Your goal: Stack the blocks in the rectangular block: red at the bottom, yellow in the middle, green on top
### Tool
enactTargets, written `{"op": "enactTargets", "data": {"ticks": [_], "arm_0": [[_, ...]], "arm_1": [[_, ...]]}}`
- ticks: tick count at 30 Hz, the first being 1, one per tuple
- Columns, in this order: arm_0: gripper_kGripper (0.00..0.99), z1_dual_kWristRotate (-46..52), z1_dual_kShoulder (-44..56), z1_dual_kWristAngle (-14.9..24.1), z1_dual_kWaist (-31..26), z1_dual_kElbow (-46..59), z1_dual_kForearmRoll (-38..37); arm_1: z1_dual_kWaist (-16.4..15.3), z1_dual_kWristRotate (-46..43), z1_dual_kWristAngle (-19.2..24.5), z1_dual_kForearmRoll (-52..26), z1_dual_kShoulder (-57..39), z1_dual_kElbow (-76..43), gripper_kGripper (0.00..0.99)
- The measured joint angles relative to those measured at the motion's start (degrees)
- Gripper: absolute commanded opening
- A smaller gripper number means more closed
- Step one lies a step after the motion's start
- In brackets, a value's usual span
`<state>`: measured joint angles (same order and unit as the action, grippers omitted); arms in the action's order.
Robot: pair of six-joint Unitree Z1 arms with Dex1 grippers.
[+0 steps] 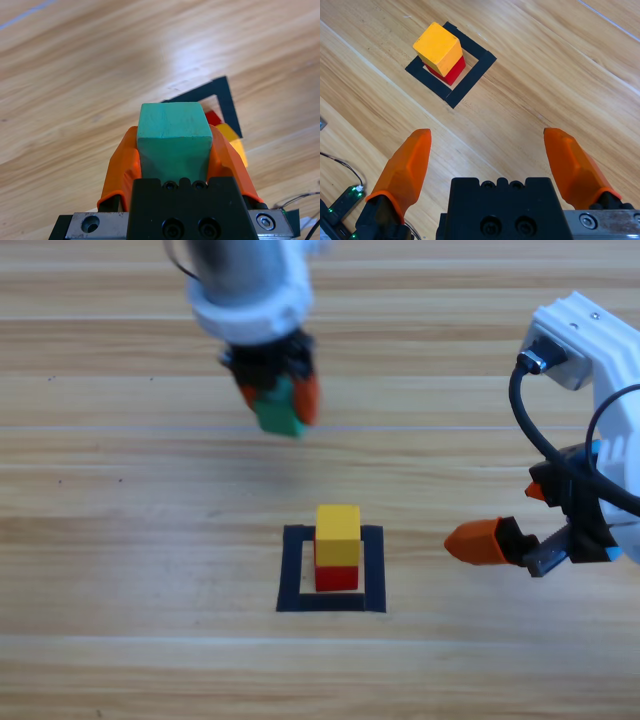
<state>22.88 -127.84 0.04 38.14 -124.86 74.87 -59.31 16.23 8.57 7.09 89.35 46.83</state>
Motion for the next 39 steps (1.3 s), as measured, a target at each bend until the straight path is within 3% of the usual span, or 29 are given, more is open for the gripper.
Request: {"op": "enactTargets", "data": {"ticks": [7,15,22,39], "arm_0": [[0.000,3.8,-5.0,-1.1,8.0,-6.6,2.7],[0.000,17.3,-4.7,0.2,9.4,-8.9,5.3],[0.000,28.9,-2.4,2.4,10.2,-3.8,5.8],[0.000,32.6,-1.0,3.8,13.2,-2.9,5.8]], "arm_1": [[0.0,0.0,0.0,0.0,-0.1,-0.2,0.990],[0.0,0.0,0.0,0.0,-0.1,-0.2,0.990],[0.0,0.0,0.0,0.0,-0.1,-0.2,0.990],[0.0,0.0,0.0,0.0,-0.1,-0.3,0.990]]}}
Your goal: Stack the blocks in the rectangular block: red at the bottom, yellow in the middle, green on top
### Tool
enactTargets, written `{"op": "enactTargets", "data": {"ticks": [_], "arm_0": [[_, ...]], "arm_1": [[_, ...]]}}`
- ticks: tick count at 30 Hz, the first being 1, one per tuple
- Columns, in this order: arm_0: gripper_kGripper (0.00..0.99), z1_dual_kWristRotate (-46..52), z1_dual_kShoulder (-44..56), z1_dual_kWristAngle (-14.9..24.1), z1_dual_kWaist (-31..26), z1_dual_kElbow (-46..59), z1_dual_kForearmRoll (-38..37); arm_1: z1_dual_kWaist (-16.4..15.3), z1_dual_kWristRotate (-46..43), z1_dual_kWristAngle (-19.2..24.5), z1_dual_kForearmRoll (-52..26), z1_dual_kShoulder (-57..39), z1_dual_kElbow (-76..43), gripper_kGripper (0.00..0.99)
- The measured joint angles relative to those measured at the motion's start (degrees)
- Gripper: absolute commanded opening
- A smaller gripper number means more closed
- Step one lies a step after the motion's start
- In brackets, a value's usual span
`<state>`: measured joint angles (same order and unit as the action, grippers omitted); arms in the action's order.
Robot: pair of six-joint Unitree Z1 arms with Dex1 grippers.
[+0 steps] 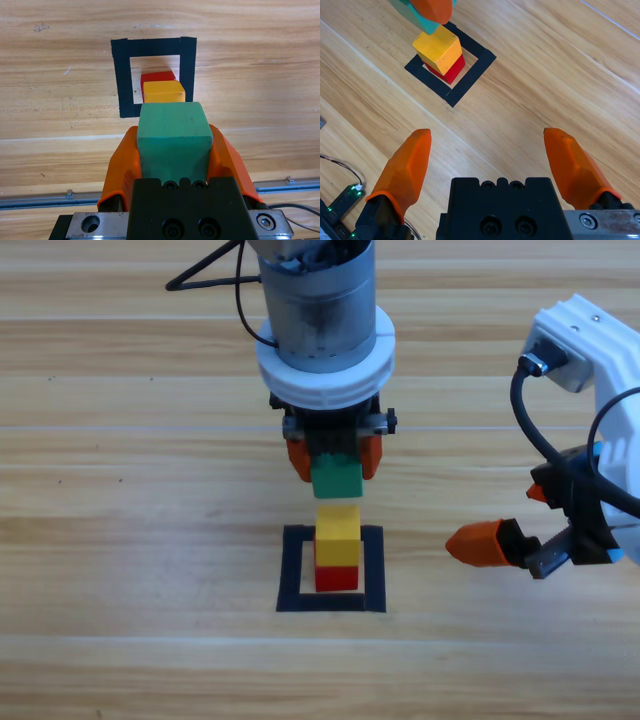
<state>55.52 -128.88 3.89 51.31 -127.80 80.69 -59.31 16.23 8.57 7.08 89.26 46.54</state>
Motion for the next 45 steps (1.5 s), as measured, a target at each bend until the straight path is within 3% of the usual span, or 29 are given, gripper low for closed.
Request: {"op": "enactTargets", "data": {"ticks": [45], "arm_0": [[0.000,0.0,-2.4,0.7,0.6,0.0,0.0]], "arm_1": [[0.0,-0.3,0.0,0.0,0.0,-0.2,0.990]]}}
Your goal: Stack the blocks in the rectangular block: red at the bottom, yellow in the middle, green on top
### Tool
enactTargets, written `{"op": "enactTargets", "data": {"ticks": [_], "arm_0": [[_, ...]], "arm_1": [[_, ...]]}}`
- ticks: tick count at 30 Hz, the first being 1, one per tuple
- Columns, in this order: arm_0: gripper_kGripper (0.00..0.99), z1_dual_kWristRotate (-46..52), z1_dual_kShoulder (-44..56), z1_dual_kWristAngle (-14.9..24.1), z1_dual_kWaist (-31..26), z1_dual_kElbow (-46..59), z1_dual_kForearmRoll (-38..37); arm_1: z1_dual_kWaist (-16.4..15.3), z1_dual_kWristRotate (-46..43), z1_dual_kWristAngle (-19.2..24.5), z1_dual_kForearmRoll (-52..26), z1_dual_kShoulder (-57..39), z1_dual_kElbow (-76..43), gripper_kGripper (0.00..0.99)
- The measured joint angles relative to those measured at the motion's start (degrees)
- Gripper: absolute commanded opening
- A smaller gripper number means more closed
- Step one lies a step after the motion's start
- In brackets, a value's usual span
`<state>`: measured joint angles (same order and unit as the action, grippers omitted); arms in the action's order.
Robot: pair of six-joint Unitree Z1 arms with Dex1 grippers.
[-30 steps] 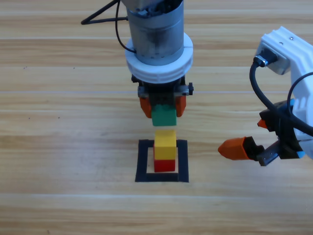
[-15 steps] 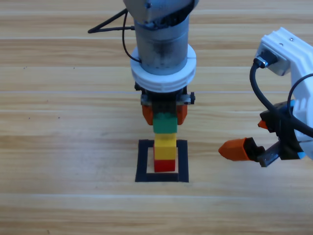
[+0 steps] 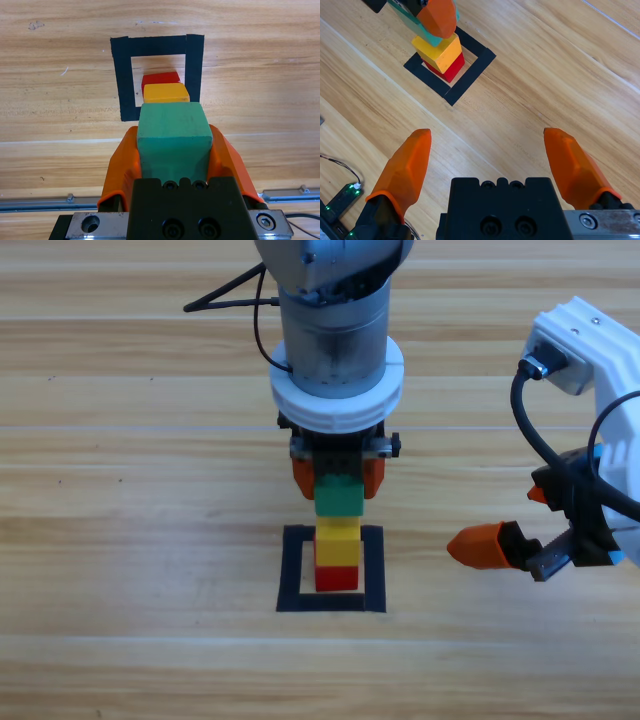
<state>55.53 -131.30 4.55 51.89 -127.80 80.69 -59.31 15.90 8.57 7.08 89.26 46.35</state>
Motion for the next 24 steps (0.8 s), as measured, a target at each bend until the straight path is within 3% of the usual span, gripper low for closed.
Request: {"op": "enactTargets", "data": {"ticks": [24], "arm_0": [[0.000,0.0,-0.1,0.0,0.0,0.7,0.0]], "arm_1": [[0.0,-0.1,0.0,0.0,0.0,0.0,0.990]]}}
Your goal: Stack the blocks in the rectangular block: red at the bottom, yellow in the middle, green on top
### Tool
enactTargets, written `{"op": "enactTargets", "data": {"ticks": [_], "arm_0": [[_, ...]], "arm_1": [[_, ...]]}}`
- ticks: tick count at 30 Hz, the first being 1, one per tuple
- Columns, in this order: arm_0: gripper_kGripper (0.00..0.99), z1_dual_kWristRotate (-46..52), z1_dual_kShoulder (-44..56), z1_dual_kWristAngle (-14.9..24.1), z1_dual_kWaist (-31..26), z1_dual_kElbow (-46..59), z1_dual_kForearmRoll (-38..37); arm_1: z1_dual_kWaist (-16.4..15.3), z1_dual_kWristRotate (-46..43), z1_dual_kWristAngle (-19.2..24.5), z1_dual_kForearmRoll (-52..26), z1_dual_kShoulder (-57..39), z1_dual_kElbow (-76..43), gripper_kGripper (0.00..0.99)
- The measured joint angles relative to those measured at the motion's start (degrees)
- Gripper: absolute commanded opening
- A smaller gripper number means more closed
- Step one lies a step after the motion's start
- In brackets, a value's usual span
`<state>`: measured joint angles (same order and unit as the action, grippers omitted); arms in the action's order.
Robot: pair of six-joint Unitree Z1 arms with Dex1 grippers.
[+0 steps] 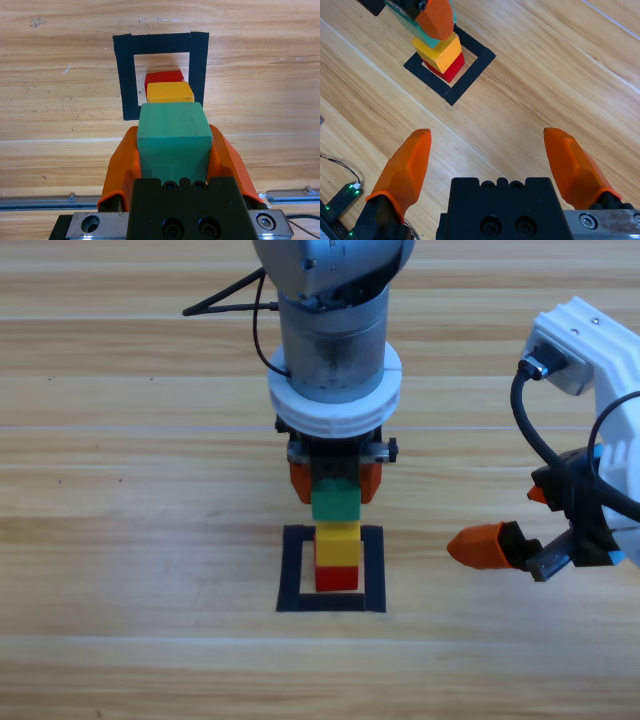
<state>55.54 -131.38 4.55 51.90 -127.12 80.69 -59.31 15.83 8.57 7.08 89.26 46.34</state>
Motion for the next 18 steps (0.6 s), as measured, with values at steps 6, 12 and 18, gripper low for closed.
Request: {"op": "enactTargets", "data": {"ticks": [6,12,18], "arm_0": [[0.000,0.0,-0.1,0.0,0.0,0.0,0.0],[0.000,0.0,-1.0,0.0,0.0,0.0,0.0],[0.000,0.0,-1.7,0.0,0.0,0.0,0.0]], "arm_1": [[0.0,0.0,0.0,0.0,0.0,0.0,0.990],[0.0,0.0,0.0,0.0,0.0,0.0,0.990],[0.0,0.0,0.0,0.0,0.0,0.0,0.990]]}}
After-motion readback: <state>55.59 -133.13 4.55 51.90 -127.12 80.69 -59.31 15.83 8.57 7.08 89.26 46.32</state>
